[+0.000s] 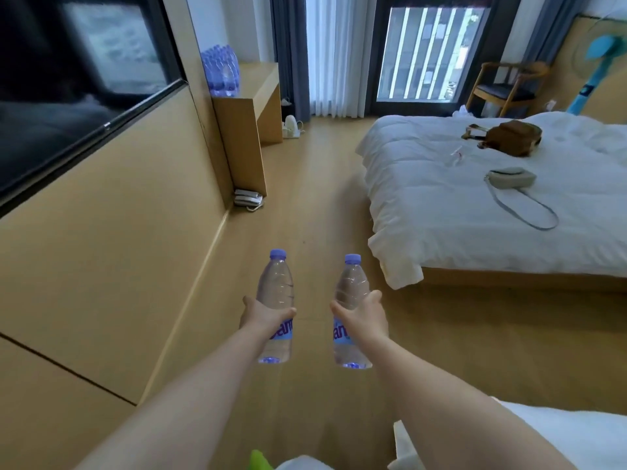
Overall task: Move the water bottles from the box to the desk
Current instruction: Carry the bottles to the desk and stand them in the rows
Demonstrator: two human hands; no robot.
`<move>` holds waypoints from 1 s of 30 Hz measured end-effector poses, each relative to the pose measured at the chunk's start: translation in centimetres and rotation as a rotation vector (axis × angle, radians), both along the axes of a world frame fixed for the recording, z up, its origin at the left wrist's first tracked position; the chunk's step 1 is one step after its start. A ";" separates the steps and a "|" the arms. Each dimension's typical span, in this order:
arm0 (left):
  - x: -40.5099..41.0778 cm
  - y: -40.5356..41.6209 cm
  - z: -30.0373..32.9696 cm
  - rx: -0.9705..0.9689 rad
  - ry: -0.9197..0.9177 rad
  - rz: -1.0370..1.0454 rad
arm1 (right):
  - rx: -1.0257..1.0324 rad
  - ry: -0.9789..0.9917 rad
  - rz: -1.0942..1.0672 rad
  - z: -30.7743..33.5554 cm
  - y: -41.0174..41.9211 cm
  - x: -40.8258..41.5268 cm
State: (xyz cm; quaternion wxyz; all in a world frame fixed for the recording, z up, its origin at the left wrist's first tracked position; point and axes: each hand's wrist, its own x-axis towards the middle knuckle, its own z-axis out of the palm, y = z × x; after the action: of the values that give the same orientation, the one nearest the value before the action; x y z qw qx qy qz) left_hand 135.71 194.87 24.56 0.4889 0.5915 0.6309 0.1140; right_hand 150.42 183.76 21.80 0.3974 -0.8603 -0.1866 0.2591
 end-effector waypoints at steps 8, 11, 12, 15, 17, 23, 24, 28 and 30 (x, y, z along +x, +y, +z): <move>10.4 9.0 -0.9 -0.021 -0.041 -0.001 | 0.016 0.004 0.015 -0.6 9.5 9.7; 14.3 13.1 -2.2 -0.041 -0.051 -0.028 | 0.011 0.021 -0.001 -2.0 13.3 13.2; 15.6 14.6 -2.7 -0.045 -0.052 -0.036 | 0.009 0.020 -0.006 -2.4 14.7 14.5; 19.7 19.8 -3.8 -0.047 -0.035 -0.061 | 0.002 0.005 -0.025 -3.4 19.7 18.4; 22.4 23.3 -4.1 -0.064 -0.028 -0.071 | -0.013 -0.003 -0.040 -3.5 23.2 20.9; 30.2 33.2 -3.4 -0.057 -0.033 -0.090 | -0.024 0.010 -0.063 -2.7 33.3 27.9; 31.3 34.5 -3.2 -0.053 -0.031 -0.094 | -0.020 0.020 -0.062 -2.6 34.7 28.8; 35.6 39.8 -3.2 -0.044 -0.019 -0.105 | -0.009 0.024 -0.055 -2.7 40.1 32.9; 37.7 42.5 -3.4 -0.037 0.004 -0.111 | -0.030 0.025 -0.051 -3.1 42.7 35.0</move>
State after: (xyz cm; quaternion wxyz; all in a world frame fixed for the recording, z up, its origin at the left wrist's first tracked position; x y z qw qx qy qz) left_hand 173.40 237.37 21.17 0.5042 0.6167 0.6000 0.0738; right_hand 185.40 226.44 18.73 0.3932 -0.8674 -0.1557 0.2625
